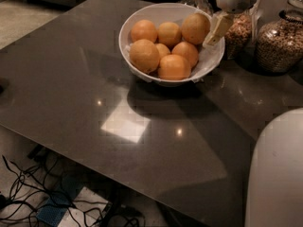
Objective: Pick orange from white bowl
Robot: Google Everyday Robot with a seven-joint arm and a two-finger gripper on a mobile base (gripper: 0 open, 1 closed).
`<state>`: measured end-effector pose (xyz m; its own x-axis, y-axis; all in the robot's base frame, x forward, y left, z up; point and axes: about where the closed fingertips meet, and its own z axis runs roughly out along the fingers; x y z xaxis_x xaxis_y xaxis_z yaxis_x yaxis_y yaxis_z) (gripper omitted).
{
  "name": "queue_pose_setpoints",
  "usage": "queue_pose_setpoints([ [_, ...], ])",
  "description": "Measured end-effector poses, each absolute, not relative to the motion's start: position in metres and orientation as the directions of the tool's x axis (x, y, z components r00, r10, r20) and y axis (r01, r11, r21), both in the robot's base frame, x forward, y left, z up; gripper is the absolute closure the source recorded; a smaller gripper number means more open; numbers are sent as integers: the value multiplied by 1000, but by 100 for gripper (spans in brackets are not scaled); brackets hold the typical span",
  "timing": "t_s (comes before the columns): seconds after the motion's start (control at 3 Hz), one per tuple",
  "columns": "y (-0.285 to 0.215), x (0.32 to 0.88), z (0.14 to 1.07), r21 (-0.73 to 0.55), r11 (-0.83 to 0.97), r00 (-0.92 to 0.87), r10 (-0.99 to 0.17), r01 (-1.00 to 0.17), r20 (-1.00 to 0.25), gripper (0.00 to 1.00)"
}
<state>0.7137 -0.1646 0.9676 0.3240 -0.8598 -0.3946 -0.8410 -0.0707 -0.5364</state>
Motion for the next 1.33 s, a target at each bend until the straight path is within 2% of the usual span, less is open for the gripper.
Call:
queue_pose_setpoints([
  [1.33,-141,726,936,-467,-188,382,-850,-864,-364,14],
])
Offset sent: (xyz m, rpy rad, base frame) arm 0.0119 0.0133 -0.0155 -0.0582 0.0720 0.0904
